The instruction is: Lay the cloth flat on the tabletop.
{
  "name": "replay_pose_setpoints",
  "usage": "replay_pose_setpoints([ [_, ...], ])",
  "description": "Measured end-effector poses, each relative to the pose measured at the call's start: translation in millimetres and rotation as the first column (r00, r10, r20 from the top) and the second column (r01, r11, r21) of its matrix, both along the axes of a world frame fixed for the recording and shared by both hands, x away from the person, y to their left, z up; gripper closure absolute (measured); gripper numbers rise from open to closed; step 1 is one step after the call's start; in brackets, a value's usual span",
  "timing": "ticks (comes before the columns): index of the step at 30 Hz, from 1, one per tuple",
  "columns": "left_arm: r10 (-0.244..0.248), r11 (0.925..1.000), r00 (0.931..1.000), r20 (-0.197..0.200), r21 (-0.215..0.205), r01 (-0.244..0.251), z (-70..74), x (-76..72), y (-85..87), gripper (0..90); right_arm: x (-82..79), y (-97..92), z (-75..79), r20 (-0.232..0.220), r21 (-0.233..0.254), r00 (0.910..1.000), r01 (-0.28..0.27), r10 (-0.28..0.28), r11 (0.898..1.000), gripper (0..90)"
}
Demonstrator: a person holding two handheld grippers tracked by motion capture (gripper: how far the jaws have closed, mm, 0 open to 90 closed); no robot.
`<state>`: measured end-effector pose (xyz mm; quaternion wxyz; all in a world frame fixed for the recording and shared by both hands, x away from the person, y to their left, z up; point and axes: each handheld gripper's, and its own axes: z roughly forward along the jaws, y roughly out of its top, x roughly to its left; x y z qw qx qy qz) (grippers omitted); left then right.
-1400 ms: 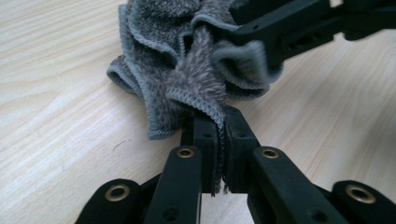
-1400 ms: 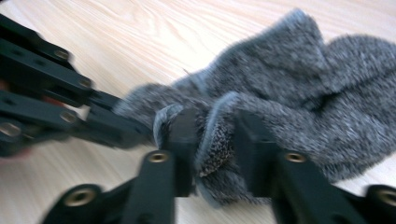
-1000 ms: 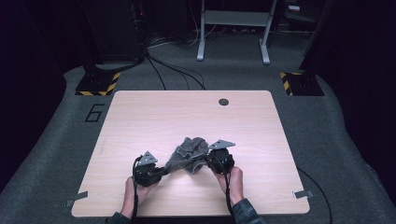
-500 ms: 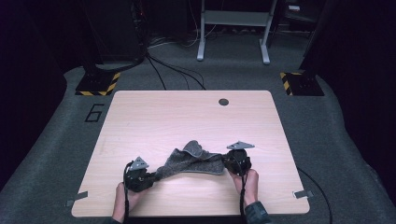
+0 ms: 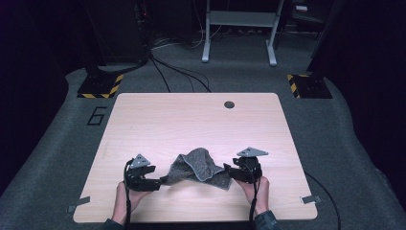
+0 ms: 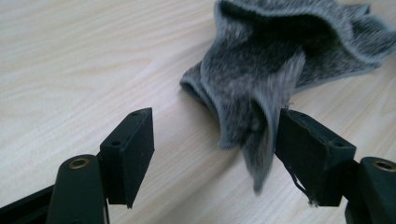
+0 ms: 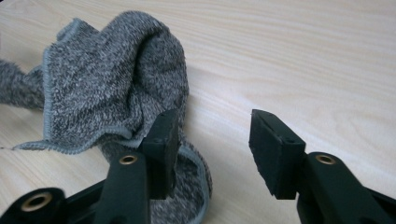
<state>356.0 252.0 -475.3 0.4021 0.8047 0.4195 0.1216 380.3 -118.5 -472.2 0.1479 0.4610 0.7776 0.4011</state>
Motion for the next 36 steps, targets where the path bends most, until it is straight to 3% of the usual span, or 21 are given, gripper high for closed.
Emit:
replay_pose_setpoints([
  [4,-0.03,0.9995,0.9994,0.016,0.013,0.029,5.3,-0.1,-8.6,27.0,-9.7,-0.3,-1.4,0.009,0.025,0.9996,-0.027,0.026,0.999,49.2],
  [7,-0.036,0.9993,0.9993,-0.009,0.012,0.036,0.1,5.1,-13.2,27.0,-19.0,10.2,2.2,0.027,0.021,0.9969,-0.074,0.073,0.997,45.9],
  [11,-0.012,0.9999,0.9988,-0.047,0.0,0.012,-9.7,12.0,-11.9,29.1,-28.6,31.1,4.9,0.056,-0.006,0.9869,-0.151,0.151,0.989,39.5],
  [15,0.026,0.9996,0.9978,-0.06,0.01,-0.025,-14.9,16.1,-5.0,33.6,-32.3,45.7,2.8,0.062,0.0,0.9762,-0.208,0.208,0.978,30.9],
  [18,0.058,0.9983,0.9959,-0.069,-0.004,-0.058,-16.1,17.1,2.7,37.5,-38.3,53.0,3.7,0.076,-0.005,0.9674,-0.242,0.242,0.97,26.7],
  [24,0.062,0.9979,0.9954,-0.072,-0.013,-0.063,-19.4,13.6,6.8,39.8,-39.4,57.2,-2.5,0.062,-0.045,0.9673,-0.244,0.246,0.969,32.3],
  [27,0.019,0.9998,0.9957,-0.091,0.002,-0.019,-24.5,10.6,-0.4,40.1,-44.8,59.4,-0.6,0.085,-0.066,0.9626,-0.252,0.257,0.965,33.4],
  [33,-0.014,0.9994,0.9939,-0.11,0.029,0.018,-34.3,11.9,-12.1,44.7,-51.8,71.1,-6.7,0.073,-0.13,0.9559,-0.274,0.284,0.953,38.0],
  [36,-0.025,0.9989,0.9927,-0.118,0.037,0.03,-36.4,13.3,-15.2,50.3,-50.3,76.8,-12.2,0.058,-0.184,0.9678,-0.231,0.245,0.955,49.0],
])
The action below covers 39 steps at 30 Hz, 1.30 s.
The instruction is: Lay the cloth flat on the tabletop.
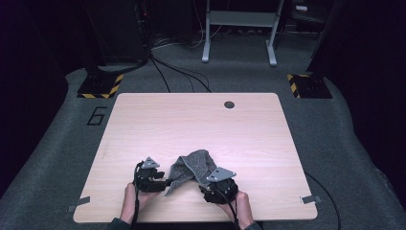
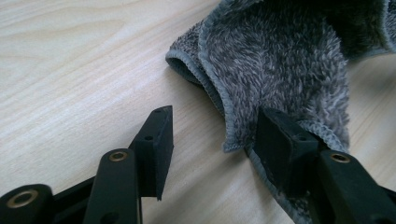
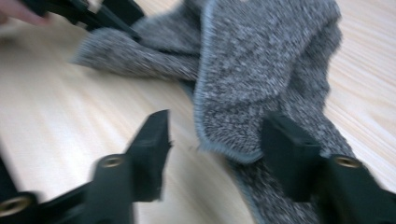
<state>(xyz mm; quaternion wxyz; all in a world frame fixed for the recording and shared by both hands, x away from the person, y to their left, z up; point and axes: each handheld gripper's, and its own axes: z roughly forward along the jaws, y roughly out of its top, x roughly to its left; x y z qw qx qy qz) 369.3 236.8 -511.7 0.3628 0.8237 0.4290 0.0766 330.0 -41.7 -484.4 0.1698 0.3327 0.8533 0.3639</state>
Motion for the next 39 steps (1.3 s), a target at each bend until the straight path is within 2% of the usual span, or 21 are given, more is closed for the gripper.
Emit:
replay_pose_setpoints([
  [3,-0.011,0.9999,0.9999,-0.004,-0.001,0.011,-1.3,1.1,-0.2,56.6,2.5,-0.5,-3.1,-0.01,-0.008,0.9995,0.03,-0.03,1.0,59.4],
  [4,-0.011,0.9999,0.9999,-0.002,-0.001,0.011,-1.7,1.0,-0.1,59.7,2.6,-1.1,-2.8,-0.014,-0.004,0.9989,0.045,-0.045,0.999,66.2],
  [7,-0.01,0.9999,0.9999,-0.001,0.008,0.01,-2.1,0.7,-0.5,73.5,3.8,-6.7,-2.4,-0.001,-0.013,0.9993,0.039,-0.039,0.999,79.4],
  [9,-0.01,0.9999,0.9999,0.004,0.007,0.009,-2.6,0.7,-0.5,81.8,5.0,-9.0,-2.7,-0.02,0.007,0.9975,0.067,-0.067,0.998,84.5],
  [10,-0.015,0.9999,0.9999,0.005,0.007,0.015,-2.2,1.0,0.1,83.7,7.3,-13.0,-2.8,-0.008,0.003,0.9985,0.054,-0.054,0.999,85.5],
  [15,0.0,0.9999,0.999,0.044,0.013,-0.001,4.1,1.5,4.9,85.6,12.7,-26.2,4.1,0.019,0.04,0.995,0.097,-0.098,0.995,86.8],
  [18,0.015,0.9995,0.9975,0.07,0.026,-0.016,12.0,3.1,10.1,85.9,17.4,-38.1,11.7,0.026,0.076,0.9901,0.136,-0.138,0.988,87.0],
  [25,0.035,0.999,0.9887,0.146,0.024,-0.039,35.0,6.1,16.5,86.4,28.0,-63.7,33.7,0.047,0.176,0.9764,0.2,-0.211,0.964,87.5],
  [29,0.02,0.9992,0.9869,0.16,0.032,-0.025,45.7,7.4,17.6,86.5,32.2,-73.2,42.9,0.052,0.2,0.9706,0.22,-0.235,0.955,87.5],
  [31,0.017,0.9997,0.9857,0.168,0.013,-0.02,48.6,7.5,17.8,86.5,33.1,-77.8,45.1,0.051,0.218,0.9687,0.227,-0.243,0.949,87.5],
  [32,0.01,0.9998,0.9854,0.17,0.017,-0.014,50.2,7.5,18.4,86.5,33.0,-78.9,45.4,0.047,0.223,0.9684,0.229,-0.245,0.948,87.6],
  [37,0.003,0.9996,0.9864,0.165,0.026,-0.007,49.2,4.7,16.2,87.0,29.8,-83.6,43.6,0.032,0.234,0.9672,0.238,-0.252,0.943,87.7],
  [38,-0.003,0.9996,0.9875,0.158,0.026,-0.001,49.4,4.3,16.2,87.1,28.6,-83.7,43.0,0.027,0.24,0.9652,0.246,-0.26,0.939,87.8],
  [39,-0.001,0.9997,0.9865,0.164,0.026,-0.004,49.1,3.7,15.6,87.1,28.3,-84.4,42.7,0.028,0.238,0.9661,0.243,-0.257,0.94,87.8],
])
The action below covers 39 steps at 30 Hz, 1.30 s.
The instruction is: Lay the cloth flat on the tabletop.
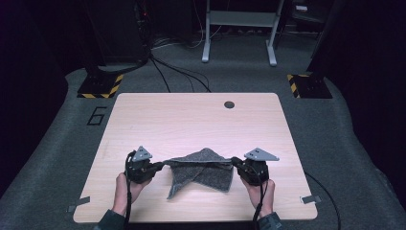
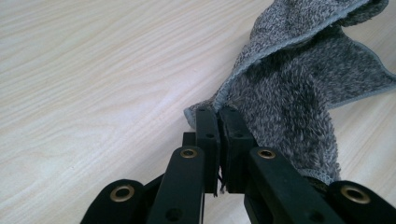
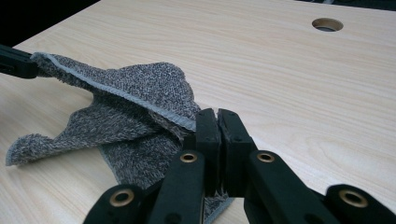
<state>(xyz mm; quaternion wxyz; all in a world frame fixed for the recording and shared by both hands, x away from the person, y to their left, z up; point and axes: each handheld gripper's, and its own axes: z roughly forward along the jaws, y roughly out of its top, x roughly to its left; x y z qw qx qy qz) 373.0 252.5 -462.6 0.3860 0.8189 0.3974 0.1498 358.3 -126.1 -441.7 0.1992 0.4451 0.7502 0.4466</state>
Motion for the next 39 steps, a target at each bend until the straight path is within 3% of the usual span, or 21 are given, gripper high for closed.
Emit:
replay_pose_setpoints([
  [8,-0.02,0.9998,0.9998,-0.01,-0.005,0.02,-0.2,-13.6,-1.5,87.8,-13.3,-5.5,-2.1,-0.013,0.031,0.9999,-0.004,0.004,1.0,88.2],
  [11,-0.011,0.9999,0.9999,-0.006,-0.004,0.011,-0.5,-11.0,-2.1,88.0,-12.9,-8.2,-2.9,-0.023,0.025,0.9997,-0.004,0.004,1.0,88.7],
  [13,-0.01,0.9999,0.9999,-0.007,0.007,0.01,0.5,-3.0,-1.3,88.2,-5.3,-9.6,-3.3,-0.037,0.02,0.9993,-0.003,0.004,1.0,89.0],
  [15,-0.007,0.9999,0.9999,-0.015,-0.008,0.007,3.1,12.4,-1.4,88.3,7.1,-7.9,-1.3,-0.037,0.015,0.9993,-0.004,0.005,1.0,89.2],
  [18,0.023,0.9995,0.9997,0.008,0.022,-0.023,20.1,53.6,-2.2,88.5,44.3,-3.5,11.2,-0.034,-0.012,0.9994,0.002,-0.002,1.0,89.4],
  [19,0.04,0.9992,0.9992,0.006,-0.002,-0.04,34.6,74.6,-1.8,88.5,60.8,-2.1,19.1,-0.027,-0.009,0.9996,0.003,-0.004,1.0,89.4],
  [20,0.042,0.9988,0.9988,0.027,0.024,-0.043,47.1,85.9,-2.3,88.5,82.0,0.6,32.6,-0.015,-0.022,0.9998,0.012,-0.012,1.0,89.5],
  [21,0.06,0.9974,0.996,0.065,0.036,-0.062,66.1,98.2,-4.9,88.5,95.1,1.5,43.2,-0.003,-0.031,0.9999,0.012,-0.012,0.999,89.4],
  [23,0.076,0.9965,0.9871,0.141,0.023,-0.08,109.2,113.2,-6.3,88.5,120.3,6.2,82.3,0.049,-0.027,0.9983,0.031,-0.03,0.999,89.4],
  [25,0.082,0.9959,0.9728,0.217,0.021,-0.089,143.1,112.6,-5.9,88.5,128.2,10.0,126.6,0.132,-0.007,0.9907,0.036,-0.035,0.999,89.4],
  [26,0.078,0.9957,0.9617,0.263,0.027,-0.088,161.0,106.4,-4.4,88.4,126.8,11.3,141.6,0.165,-0.009,0.9859,0.033,-0.031,0.999,89.4],
  [27,0.073,0.9955,0.9522,0.297,0.037,-0.087,169.8,98.8,-2.8,88.4,120.1,13.1,162.3,0.209,-0.007,0.9774,0.032,-0.03,0.999,89.4],
  [28,0.065,0.9963,0.9465,0.316,0.033,-0.079,173.4,89.8,-0.8,88.4,112.5,12.7,173.6,0.241,-0.007,0.9703,0.022,-0.019,1.0,89.3],
  [30,0.036,0.9971,0.9431,0.331,0.052,-0.056,167.2,70.4,1.8,88.3,93.7,9.5,180.5,0.271,0.007,0.9625,-0.009,0.007,1.0,89.3],
  [33,-0.015,0.996,0.9534,0.301,0.089,-0.012,132.1,41.8,2.2,88.2,65.0,5.0,154.3,0.254,-0.026,0.9647,-0.065,0.069,0.998,89.1],
  [35,-0.053,0.9913,0.9659,0.253,0.13,0.021,97.0,24.6,-0.8,88.0,45.2,1.4,118.1,0.203,-0.03,0.9743,-0.093,0.097,0.995,88.9],
  [37,-0.077,0.9871,0.9822,0.171,0.152,0.051,54.7,7.9,-4.0,87.7,25.8,-1.9,67.6,0.125,-0.056,0.9853,-0.111,0.117,0.992,88.7],
  [39,-0.095,0.9817,0.9902,0.103,0.175,0.076,24.8,-3.5,-6.6,87.5,13.3,-6.0,28.7,0.041,-0.044,0.992,-0.117,0.119,0.992,88.4],
])
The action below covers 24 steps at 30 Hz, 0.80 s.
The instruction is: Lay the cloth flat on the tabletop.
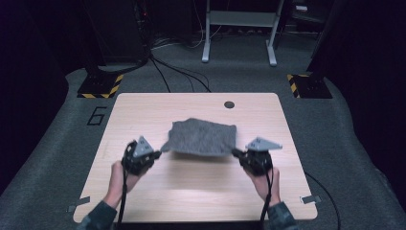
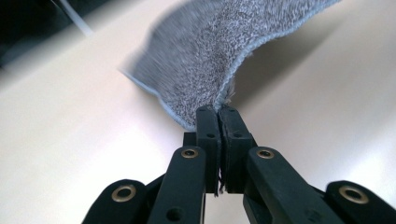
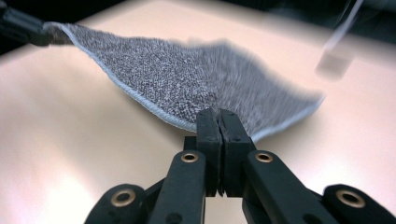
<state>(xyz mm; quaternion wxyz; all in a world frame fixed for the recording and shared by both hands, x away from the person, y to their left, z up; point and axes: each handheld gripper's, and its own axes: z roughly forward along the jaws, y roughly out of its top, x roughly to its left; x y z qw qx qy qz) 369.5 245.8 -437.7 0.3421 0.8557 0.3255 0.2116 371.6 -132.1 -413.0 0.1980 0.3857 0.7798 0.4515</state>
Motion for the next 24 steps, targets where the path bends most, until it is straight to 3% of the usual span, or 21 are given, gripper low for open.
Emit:
replay_pose_setpoints([
  [3,-0.013,0.9998,0.9956,-0.092,0.013,0.014,-36.5,-16.3,-4.2,85.9,-19.3,-6.5,-50.5,-0.123,-0.002,0.9924,-0.008,0.008,1.0,87.2],
  [5,-0.009,0.9999,0.9894,-0.145,-0.01,0.007,-51.0,-26.1,-3.0,79.7,-30.3,-10.2,-68.3,-0.172,0.017,0.9851,-0.012,0.015,1.0,81.1],
  [6,-0.004,0.9996,0.9871,-0.16,-0.028,0.0,-53.3,-29.6,-1.9,69.8,-35.8,-12.5,-73.6,-0.187,0.021,0.9818,-0.028,0.032,0.999,73.1],
  [11,0.02,0.9974,0.9857,-0.168,-0.065,-0.031,-42.7,-39.3,9.8,43.1,-34.9,-23.8,-68.7,-0.2,0.054,0.9797,0.004,0.007,0.999,53.9],
  [14,0.045,0.9921,0.991,-0.126,-0.111,-0.059,-27.2,-36.0,19.9,34.6,-26.8,-26.9,-60.3,-0.186,0.07,0.9824,0.028,-0.015,0.997,38.6],
  [17,0.071,0.9907,0.9922,-0.102,-0.109,-0.082,-17.8,-24.0,26.0,29.3,-18.2,-26.4,-52.6,-0.168,0.093,0.9853,0.044,-0.028,0.995,28.8],
  [20,0.095,0.9902,0.991,-0.094,-0.093,-0.104,-18.0,-5.5,25.5,27.2,-8.3,-20.4,-51.3,-0.164,0.07,0.9849,0.069,-0.057,0.995,20.8],
  [24,0.133,0.9899,0.9841,-0.118,-0.035,-0.138,-33.4,25.8,11.2,25.7,2.1,-3.1,-62.6,-0.185,0.04,0.982,0.044,-0.036,0.998,13.4],
])
